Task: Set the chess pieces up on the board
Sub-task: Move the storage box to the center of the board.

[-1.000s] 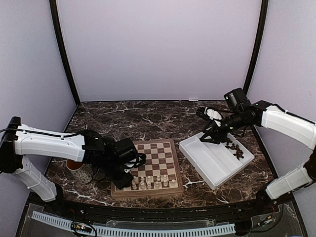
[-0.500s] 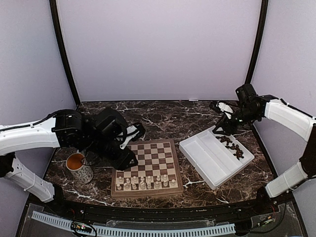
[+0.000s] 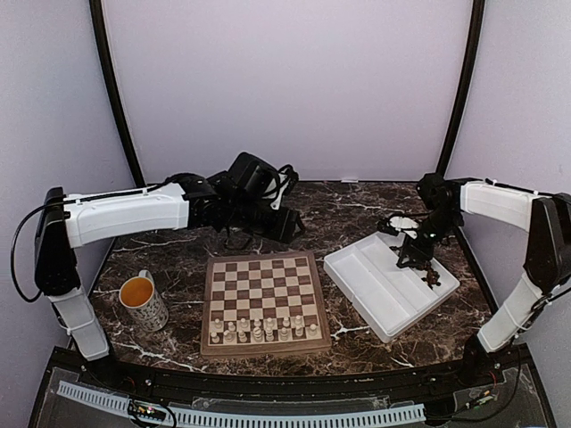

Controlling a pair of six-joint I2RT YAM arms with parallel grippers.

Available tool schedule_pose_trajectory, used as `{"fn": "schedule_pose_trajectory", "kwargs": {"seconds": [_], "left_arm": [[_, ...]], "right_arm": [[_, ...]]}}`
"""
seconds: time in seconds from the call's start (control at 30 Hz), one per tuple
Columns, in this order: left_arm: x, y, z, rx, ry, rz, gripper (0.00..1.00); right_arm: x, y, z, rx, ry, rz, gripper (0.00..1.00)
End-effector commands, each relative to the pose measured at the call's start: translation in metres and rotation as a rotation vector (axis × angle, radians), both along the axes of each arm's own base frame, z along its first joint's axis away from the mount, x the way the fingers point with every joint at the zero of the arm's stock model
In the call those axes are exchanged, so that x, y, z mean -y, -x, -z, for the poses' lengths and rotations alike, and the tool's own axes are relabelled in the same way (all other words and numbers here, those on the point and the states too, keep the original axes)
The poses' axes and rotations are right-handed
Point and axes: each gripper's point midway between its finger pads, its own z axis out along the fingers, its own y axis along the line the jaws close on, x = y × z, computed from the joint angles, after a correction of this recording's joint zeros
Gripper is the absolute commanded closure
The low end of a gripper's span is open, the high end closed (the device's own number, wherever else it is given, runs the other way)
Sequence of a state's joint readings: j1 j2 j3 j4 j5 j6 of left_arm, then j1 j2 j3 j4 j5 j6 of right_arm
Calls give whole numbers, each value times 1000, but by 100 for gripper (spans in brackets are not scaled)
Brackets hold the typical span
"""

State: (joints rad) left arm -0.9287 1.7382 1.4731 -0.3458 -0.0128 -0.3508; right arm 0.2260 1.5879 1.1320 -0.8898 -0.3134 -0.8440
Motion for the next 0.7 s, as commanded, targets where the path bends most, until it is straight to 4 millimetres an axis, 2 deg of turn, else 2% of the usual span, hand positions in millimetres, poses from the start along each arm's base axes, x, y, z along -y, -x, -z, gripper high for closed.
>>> {"fn": "schedule_pose_trajectory", "kwargs": {"seconds": [0.0,0.07,0.1,0.13,0.2,0.33,0.5,0.67], "left_arm": [[26,-24,-20,-29,142,19,49],[32,-34,-9,-50,126,25,49],[37,-36,-14,-49,136,37,49],[39,-39,-8,-58,131,42,49],[49,-39,-18,-55,178,80,49],[62,-37,-24,-66,256,113,49],[72,-41,-24,-73,257,135,49],[74,-44,-22,-79,248,136,48]], "right_arm": [[23,8,14,25,130,-100,60],[28,12,21,17,155,-140,58],[29,14,24,13,160,-158,58],[30,17,25,1,163,-178,57],[29,26,27,-27,158,-234,55],[29,42,25,-83,148,-326,51],[36,58,33,-150,172,-374,50],[31,65,40,-181,166,-392,53]]}}
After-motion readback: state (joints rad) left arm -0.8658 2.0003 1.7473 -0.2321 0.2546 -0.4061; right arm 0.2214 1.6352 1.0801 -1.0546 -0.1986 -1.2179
